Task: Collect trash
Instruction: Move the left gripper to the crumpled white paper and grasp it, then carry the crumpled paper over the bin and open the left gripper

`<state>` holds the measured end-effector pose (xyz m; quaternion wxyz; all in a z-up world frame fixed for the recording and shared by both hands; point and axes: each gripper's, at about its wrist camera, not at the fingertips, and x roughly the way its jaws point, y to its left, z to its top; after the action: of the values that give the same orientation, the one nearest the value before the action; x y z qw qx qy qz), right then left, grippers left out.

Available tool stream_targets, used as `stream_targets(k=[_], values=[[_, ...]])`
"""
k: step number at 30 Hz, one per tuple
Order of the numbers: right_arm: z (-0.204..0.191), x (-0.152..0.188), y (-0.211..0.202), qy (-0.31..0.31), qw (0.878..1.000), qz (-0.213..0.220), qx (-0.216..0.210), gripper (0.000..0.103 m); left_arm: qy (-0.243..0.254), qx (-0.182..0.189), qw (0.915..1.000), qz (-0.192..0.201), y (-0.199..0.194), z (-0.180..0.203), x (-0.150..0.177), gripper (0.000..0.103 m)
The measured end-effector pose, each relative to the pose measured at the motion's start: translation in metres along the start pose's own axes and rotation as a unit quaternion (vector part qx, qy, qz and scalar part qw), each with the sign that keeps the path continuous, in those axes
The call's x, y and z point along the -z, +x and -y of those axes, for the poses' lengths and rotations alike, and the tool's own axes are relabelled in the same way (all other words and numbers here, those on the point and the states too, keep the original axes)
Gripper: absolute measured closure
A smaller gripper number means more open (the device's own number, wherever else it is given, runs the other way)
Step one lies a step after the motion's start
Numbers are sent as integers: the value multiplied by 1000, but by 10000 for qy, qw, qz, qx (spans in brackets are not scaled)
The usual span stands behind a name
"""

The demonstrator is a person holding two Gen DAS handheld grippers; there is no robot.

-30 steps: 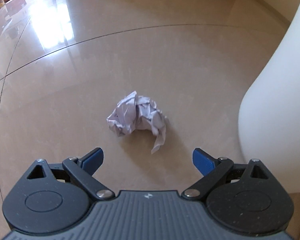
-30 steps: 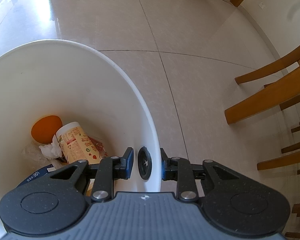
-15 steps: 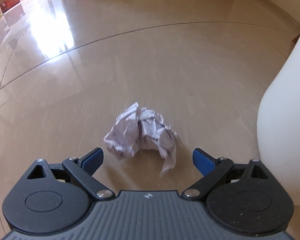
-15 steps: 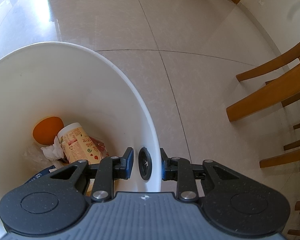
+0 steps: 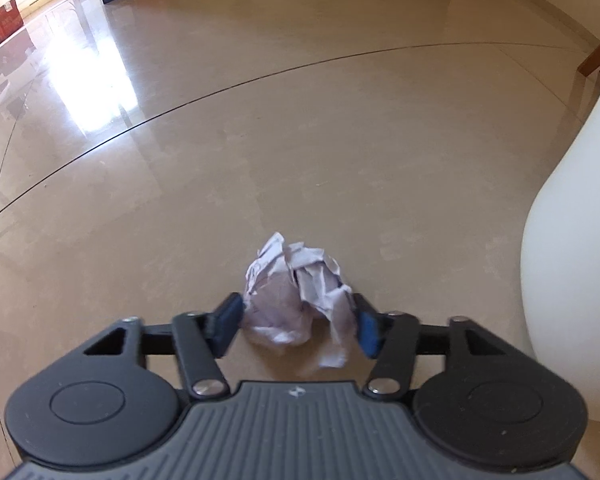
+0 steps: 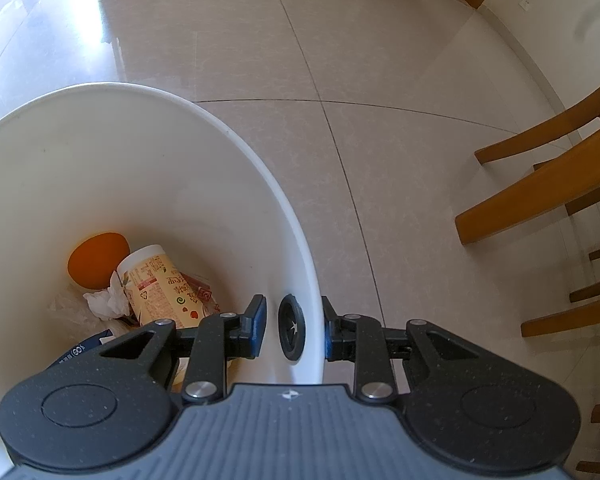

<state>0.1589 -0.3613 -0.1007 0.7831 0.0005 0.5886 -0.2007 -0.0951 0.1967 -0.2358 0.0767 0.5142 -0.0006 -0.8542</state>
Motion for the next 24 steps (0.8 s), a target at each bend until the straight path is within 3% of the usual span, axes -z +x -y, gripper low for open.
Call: stream_targets(k=[8, 16, 24], values=[[-1, 1, 1, -17, 10000, 2, 34, 72, 107, 1, 9999, 51, -19, -2, -3, 56], [-3, -1, 2, -15, 10000, -28, 74, 71, 232, 22, 9997, -16, -64, -9, -17, 56], [-3, 1, 2, -77, 9999, 0, 105, 71, 1089, 357, 9934, -65, -163, 7, -49, 56]])
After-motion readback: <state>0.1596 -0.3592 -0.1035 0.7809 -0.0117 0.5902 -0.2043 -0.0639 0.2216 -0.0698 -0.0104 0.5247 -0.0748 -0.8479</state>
